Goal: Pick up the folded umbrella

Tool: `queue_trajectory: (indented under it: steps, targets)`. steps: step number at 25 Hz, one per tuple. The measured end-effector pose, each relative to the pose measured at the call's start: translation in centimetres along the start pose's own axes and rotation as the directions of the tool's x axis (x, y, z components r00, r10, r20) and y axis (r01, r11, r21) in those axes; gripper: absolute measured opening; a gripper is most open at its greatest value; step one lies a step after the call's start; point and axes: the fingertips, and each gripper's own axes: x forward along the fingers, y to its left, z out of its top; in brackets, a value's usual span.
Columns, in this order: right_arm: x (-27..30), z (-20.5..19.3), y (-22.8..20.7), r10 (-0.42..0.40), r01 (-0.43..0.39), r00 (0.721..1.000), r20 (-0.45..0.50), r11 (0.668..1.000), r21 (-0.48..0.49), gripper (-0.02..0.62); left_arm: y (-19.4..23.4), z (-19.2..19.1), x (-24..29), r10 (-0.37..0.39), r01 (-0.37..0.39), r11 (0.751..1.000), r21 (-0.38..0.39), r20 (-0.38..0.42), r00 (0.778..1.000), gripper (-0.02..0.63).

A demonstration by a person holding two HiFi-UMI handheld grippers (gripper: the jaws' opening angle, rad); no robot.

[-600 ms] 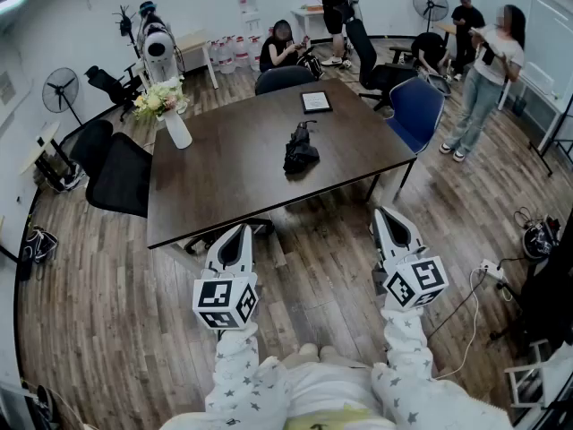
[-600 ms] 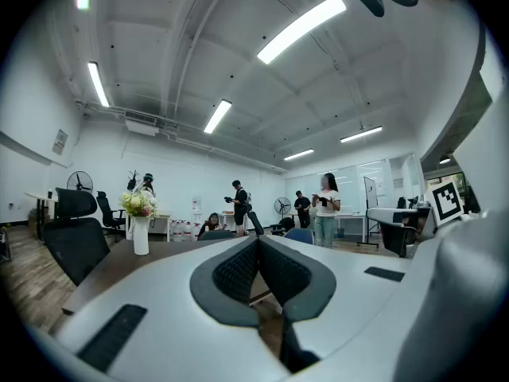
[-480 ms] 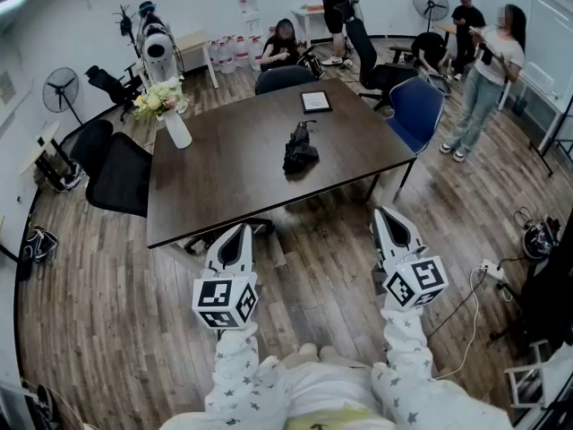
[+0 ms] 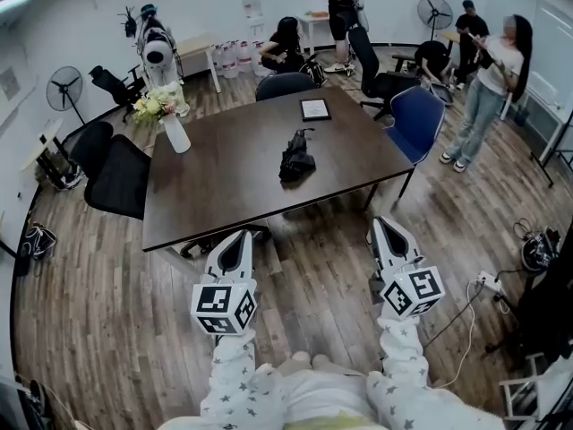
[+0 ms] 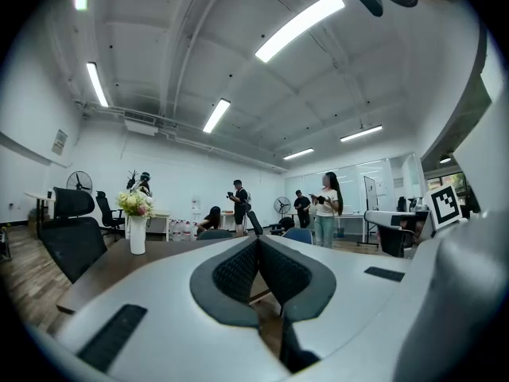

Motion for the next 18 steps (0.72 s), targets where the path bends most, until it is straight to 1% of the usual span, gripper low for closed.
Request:
queue_trajectory:
  steps: [5, 9, 13, 18]
  targets:
    - [0.2, -0.6, -0.5, 0.009, -0.009, 1.000, -0.011, 1.000, -0.014, 0.021, -0.8, -0.3, 0.5, -0.001, 0.001, 1.000, 0.005, -0.011, 1.000, 0.025]
    - [1.1, -1.1, -1.1, 0.018, -0.018, 1.000, -0.009, 1.000, -0.007, 0.021, -0.9, -0.5, 1.6, -0.003, 0.003, 1.000, 0.003, -0.018, 1.000, 0.025]
    - [2.7, -1.8, -2.1, 0.024, -0.024, 1.000, -0.016, 1.000, -0.008, 0.021, -0.3, -0.6, 3.7, 0.000, 0.000, 1.000, -0.001, -0.022, 1.000, 0.025]
    - [6.2, -2.8, -4.2, 0.016, -0.016, 1.000, -0.022, 1.000, -0.004, 0.021, 1.0, -1.1, 7.8, -0.010, 0.010, 1.000, -0.006, -0.027, 1.000, 0.025]
